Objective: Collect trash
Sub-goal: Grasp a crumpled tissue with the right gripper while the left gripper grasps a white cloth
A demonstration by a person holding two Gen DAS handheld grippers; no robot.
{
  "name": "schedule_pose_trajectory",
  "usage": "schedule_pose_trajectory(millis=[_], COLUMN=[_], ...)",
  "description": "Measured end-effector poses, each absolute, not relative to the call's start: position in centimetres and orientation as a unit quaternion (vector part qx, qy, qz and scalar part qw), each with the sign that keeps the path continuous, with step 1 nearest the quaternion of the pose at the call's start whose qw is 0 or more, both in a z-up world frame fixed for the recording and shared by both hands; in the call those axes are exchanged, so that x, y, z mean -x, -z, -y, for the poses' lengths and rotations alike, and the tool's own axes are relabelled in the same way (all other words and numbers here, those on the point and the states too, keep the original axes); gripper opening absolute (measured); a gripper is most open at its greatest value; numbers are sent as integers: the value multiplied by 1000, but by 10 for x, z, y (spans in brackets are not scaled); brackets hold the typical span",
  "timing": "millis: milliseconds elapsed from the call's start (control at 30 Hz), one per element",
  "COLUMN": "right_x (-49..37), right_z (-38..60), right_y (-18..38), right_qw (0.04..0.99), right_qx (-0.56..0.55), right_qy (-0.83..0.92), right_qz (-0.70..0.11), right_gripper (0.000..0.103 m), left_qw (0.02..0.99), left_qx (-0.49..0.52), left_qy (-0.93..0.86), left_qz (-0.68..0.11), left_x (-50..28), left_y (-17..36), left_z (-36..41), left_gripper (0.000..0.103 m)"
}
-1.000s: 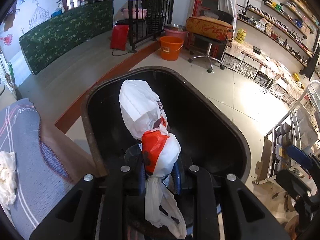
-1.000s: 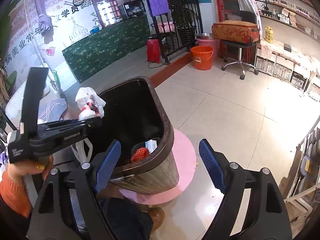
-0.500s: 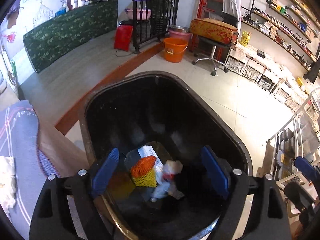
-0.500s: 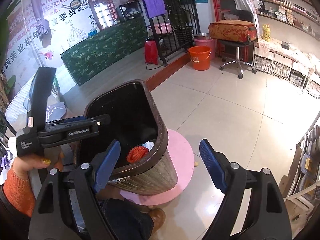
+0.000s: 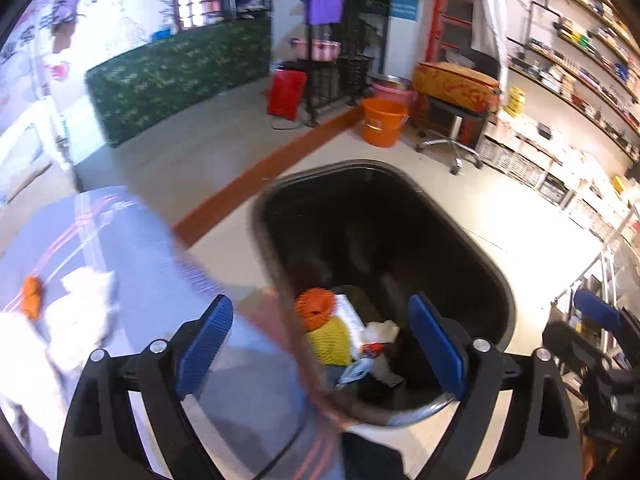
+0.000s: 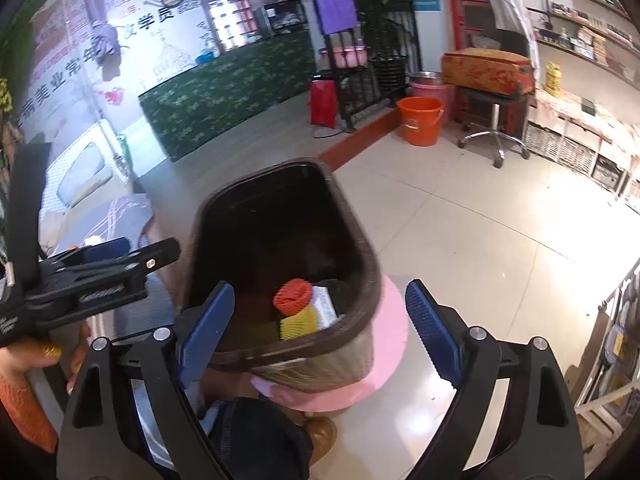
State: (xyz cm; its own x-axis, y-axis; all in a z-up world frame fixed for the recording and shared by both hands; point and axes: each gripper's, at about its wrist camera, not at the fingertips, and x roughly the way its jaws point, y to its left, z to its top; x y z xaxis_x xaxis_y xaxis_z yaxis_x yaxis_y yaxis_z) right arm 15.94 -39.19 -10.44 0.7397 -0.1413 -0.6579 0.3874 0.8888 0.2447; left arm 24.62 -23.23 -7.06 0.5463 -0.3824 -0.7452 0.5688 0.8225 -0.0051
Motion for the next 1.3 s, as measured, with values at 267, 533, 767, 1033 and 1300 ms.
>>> schedule_pose_trajectory(millis=[267, 533, 767, 1033, 1300], right_x=[-186, -209, -222, -244, -282], right_z=[347, 288, 235, 168, 140], right_y=[100, 100, 97, 90, 85], right_qw=[921, 921, 917, 909, 905], right_qx=[-167, -143, -120, -63, -21], right_qy=[84, 16, -44, -115, -113], right_qz=[-343, -362, -378, -397, -409], right_gripper=[88, 88, 88, 88, 88], left_qw=[898, 917, 921, 913, 912], left_qx=[-67, -17, 22, 51, 69], left_qy=[201, 94, 20, -34, -32], left_qz=[-386, -388, -388, -403, -404], left_x=[-228, -215, -202, -190, -178], left_y=[59, 55, 55, 64, 67], left_z=[145, 39, -45, -101, -116], left_gripper=[90, 90, 91, 91, 91])
